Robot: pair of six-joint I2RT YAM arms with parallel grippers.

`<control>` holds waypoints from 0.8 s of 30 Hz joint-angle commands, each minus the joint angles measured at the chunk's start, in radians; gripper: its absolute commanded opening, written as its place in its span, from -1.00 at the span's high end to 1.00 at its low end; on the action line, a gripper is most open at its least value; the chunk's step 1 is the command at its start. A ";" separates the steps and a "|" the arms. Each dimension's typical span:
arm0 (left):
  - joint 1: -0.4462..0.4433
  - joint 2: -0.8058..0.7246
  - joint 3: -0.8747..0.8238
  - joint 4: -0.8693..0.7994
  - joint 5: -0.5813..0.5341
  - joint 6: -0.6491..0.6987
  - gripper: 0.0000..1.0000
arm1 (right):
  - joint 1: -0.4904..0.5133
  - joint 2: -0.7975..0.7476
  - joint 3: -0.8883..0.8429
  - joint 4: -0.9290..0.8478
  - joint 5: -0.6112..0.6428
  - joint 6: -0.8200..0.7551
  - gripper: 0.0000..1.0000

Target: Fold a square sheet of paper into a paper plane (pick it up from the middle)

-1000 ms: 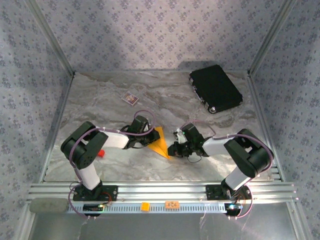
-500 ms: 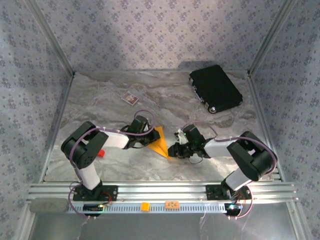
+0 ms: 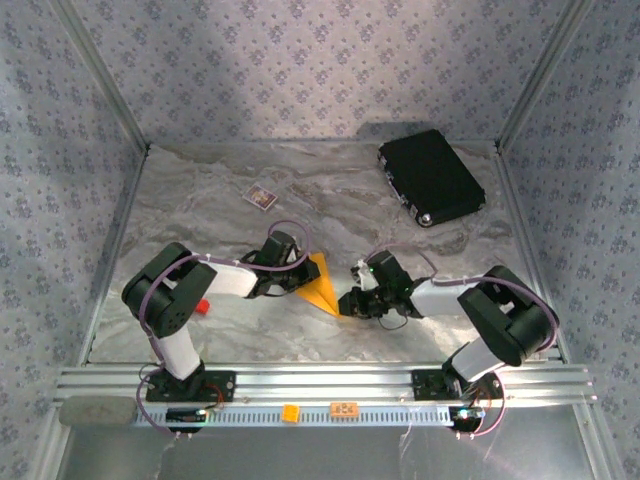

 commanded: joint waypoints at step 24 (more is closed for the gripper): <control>0.007 0.031 -0.031 -0.022 -0.009 0.004 0.85 | 0.015 -0.038 0.220 -0.242 0.035 -0.069 0.88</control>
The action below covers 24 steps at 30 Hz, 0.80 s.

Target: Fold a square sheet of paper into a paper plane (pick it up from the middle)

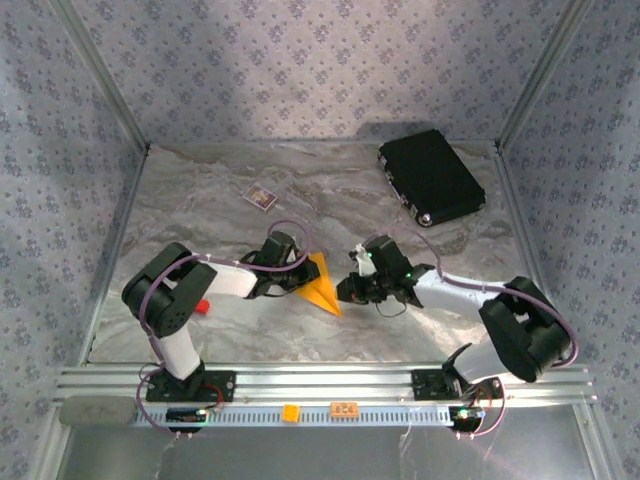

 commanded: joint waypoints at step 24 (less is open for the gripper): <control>0.006 0.034 -0.026 -0.036 -0.013 0.003 0.85 | 0.065 0.282 0.087 0.035 0.013 -0.013 0.95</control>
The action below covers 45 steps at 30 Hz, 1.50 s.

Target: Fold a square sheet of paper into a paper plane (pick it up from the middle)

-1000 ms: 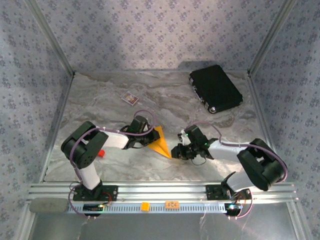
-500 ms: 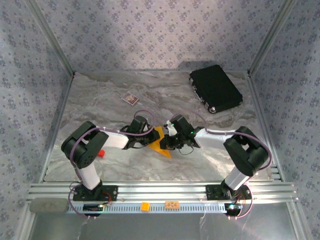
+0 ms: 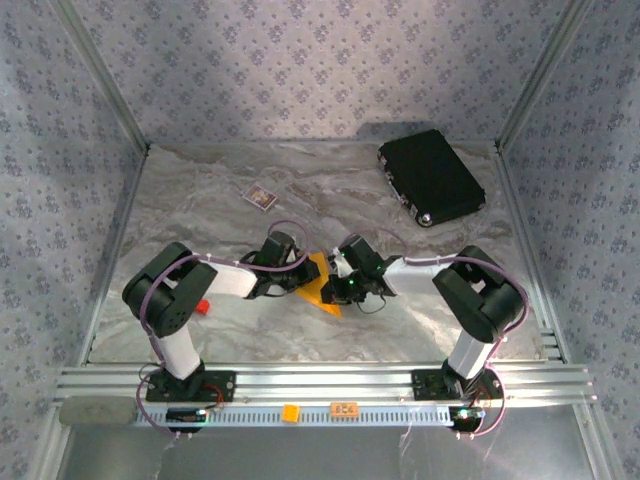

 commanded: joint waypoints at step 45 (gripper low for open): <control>0.009 0.033 -0.050 -0.016 -0.016 -0.010 0.86 | -0.029 -0.170 0.005 -0.082 0.022 0.006 0.92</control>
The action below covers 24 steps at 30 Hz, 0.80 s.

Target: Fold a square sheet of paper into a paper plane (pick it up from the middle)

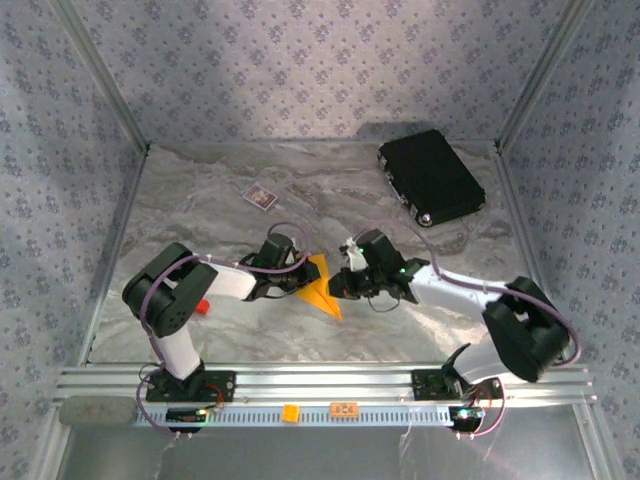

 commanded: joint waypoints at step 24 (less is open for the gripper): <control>0.011 -0.023 0.043 -0.115 0.002 0.061 0.80 | -0.007 0.319 -0.089 0.098 0.035 0.056 1.00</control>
